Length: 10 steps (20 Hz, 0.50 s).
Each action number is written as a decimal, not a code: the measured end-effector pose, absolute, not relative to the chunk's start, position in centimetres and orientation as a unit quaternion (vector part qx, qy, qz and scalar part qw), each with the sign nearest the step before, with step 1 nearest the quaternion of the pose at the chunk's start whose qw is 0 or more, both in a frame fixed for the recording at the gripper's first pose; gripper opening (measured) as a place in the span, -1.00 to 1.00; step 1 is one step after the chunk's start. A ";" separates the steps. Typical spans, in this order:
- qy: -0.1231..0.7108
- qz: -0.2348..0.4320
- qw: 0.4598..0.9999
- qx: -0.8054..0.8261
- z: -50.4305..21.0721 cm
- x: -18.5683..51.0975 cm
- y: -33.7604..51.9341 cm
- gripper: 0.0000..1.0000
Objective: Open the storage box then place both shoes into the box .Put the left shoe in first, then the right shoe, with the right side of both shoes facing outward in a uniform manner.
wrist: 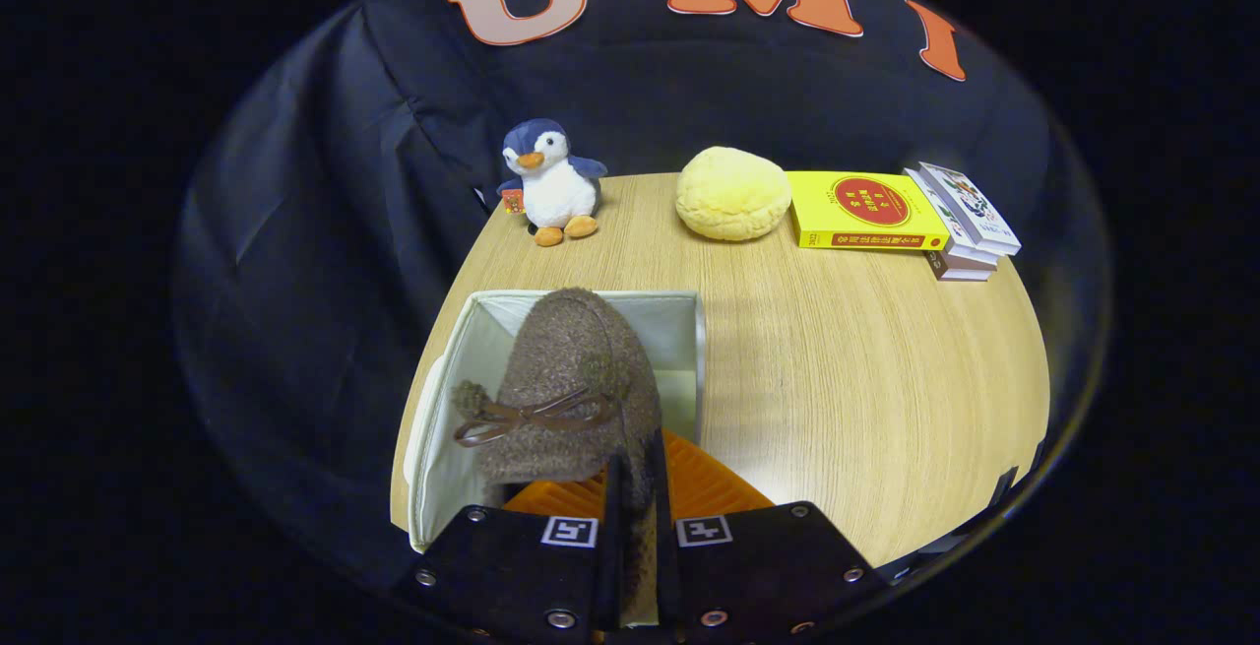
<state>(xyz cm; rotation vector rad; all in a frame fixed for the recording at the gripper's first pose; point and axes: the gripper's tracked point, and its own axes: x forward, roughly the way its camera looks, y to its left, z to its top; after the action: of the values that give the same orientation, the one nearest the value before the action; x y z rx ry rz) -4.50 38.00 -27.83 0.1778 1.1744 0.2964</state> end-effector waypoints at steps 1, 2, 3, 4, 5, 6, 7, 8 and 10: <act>0.554 0.143 0.816 0.085 -27.8 -4.9 38.1 -0.68; 0.547 0.149 0.818 0.092 -27.5 -4.8 38.3 -0.63; 0.540 0.152 0.823 0.096 -26.9 -4.6 38.2 -0.63; 0.533 0.156 0.826 0.099 -26.3 -4.5 37.9 -0.63; 0.527 0.160 0.828 0.102 -25.8 -4.3 37.6 -0.60; 0.520 0.165 0.831 0.108 -25.3 -4.1 37.3 -0.56; 0.511 0.168 0.835 0.113 -24.6 -3.8 36.8 -0.53; 0.500 0.170 0.841 0.116 -23.9 -3.6 36.1 -0.44; 0.475 0.171 0.855 0.117 -22.5 -3.0 34.0 -0.26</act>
<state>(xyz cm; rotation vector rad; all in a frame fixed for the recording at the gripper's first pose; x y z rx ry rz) -2.96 33.95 -22.51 0.2457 0.9998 0.3602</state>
